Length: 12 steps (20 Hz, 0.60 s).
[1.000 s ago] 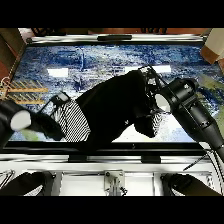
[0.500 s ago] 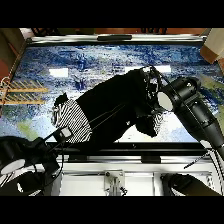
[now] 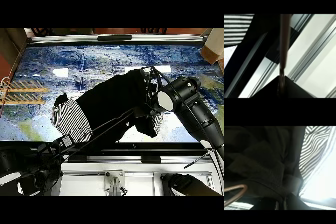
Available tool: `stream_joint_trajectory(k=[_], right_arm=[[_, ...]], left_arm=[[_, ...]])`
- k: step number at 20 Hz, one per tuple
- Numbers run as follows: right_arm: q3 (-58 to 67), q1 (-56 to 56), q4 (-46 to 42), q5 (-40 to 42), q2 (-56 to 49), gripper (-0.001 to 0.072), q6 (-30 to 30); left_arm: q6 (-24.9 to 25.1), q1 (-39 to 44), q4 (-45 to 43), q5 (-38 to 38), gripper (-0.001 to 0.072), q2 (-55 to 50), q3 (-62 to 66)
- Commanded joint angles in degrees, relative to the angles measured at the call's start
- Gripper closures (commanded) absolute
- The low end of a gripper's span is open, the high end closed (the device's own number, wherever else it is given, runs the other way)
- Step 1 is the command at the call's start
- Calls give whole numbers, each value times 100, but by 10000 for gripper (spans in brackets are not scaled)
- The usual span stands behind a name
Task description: Fold the shirts.
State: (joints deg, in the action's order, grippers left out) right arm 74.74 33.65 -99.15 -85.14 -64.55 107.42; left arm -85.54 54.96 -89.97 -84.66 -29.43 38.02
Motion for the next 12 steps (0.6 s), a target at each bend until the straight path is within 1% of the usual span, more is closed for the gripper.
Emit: stream_joint_trajectory(k=[1,3,6,9,10,12], right_arm=[[7,4,26,-35,-2,642,35],[7,4,26,-31,-4,643,35],[7,4,35,-44,-2,643,42],[9,4,129,-44,15,643,48],[9,4,138,-52,28,643,46],[20,4,131,-55,63,643,46]], left_arm=[[20,103,116,-179,663,46,-15],[-13,289,114,-120,663,76,-50],[-127,525,247,503,663,4,-321],[-704,535,240,1193,663,-251,-483],[-778,546,289,1311,663,-341,-483],[-737,584,295,1307,663,-385,-483]])
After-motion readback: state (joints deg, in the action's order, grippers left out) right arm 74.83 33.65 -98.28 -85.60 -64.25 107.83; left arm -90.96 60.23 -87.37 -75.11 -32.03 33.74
